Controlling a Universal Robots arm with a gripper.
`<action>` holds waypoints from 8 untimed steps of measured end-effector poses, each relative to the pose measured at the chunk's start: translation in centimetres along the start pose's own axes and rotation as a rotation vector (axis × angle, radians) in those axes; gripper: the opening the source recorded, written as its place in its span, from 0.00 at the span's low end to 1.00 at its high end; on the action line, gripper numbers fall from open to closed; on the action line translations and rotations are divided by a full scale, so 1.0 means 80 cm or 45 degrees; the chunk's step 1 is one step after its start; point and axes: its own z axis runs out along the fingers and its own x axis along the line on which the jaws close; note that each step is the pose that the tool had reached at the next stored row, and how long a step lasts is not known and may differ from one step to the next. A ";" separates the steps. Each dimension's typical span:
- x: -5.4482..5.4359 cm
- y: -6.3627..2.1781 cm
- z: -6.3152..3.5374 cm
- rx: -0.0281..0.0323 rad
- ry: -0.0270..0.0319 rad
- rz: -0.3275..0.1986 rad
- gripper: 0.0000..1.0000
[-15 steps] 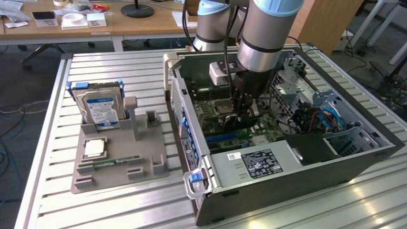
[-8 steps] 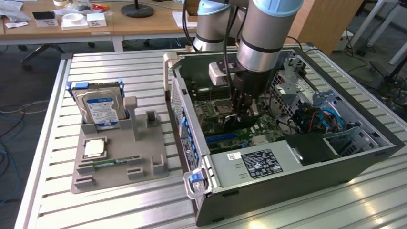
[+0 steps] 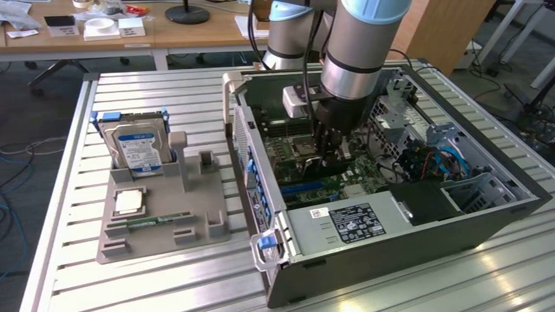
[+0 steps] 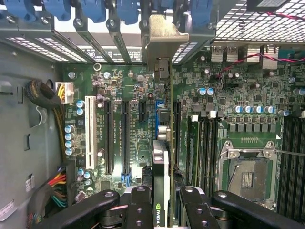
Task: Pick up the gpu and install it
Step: 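Insert the gpu into the slot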
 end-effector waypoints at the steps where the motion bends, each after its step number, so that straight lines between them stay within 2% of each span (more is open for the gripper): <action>1: 0.000 0.000 0.000 0.0000 0.0000 0.000 0.27; 8: 0.000 0.001 0.002 0.0002 -0.0002 0.000 0.27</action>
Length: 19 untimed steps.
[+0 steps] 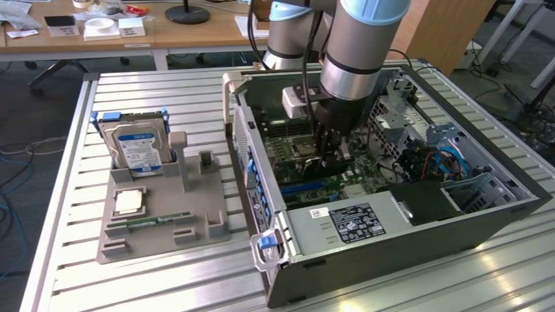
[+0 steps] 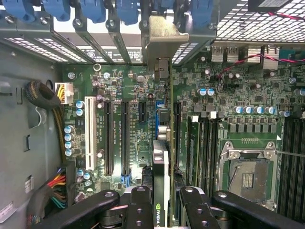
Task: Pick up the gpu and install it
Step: 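Insert the gpu into the slot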
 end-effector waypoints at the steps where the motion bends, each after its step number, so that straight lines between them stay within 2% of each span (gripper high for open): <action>1: 0.000 0.000 0.000 0.0000 0.0000 0.000 0.27; 19: 0.001 0.006 0.007 0.0003 0.0000 -0.001 0.27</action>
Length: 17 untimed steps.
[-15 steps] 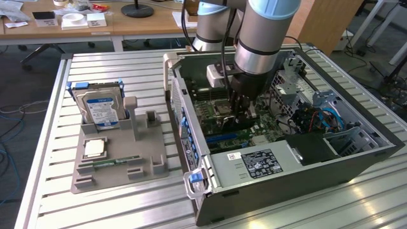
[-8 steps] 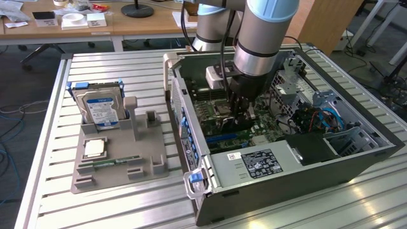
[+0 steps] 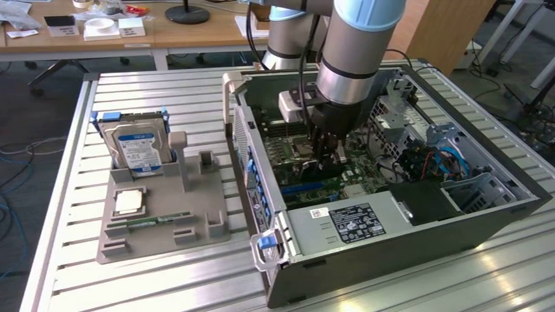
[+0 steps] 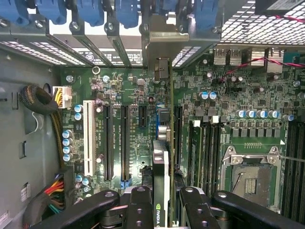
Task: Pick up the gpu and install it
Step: 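Insert the gpu into the slot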
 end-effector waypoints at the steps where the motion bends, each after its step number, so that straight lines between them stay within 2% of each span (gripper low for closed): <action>1: 0.000 0.000 0.000 0.0000 -0.0001 0.000 0.27; 17: 0.001 0.005 0.003 0.0001 -0.0002 -0.002 0.27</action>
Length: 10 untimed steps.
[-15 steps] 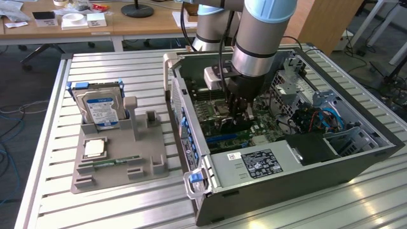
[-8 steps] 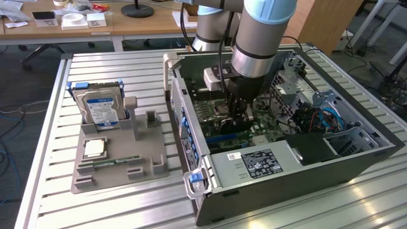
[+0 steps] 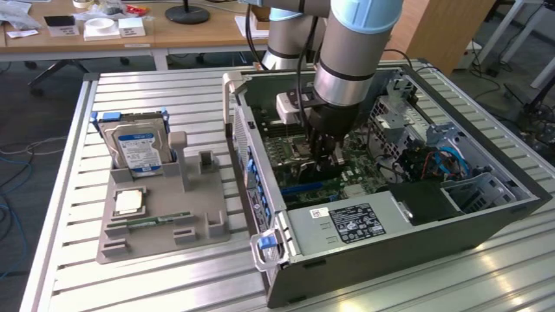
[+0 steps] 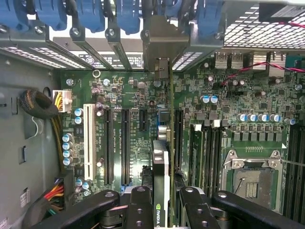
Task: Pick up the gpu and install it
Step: 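Insert the gpu into the slot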
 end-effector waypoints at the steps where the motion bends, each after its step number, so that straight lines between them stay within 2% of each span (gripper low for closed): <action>1: 0.000 0.000 0.001 0.0000 0.0001 0.000 0.27; 10: 0.002 0.001 0.005 -0.0001 0.0002 0.000 0.27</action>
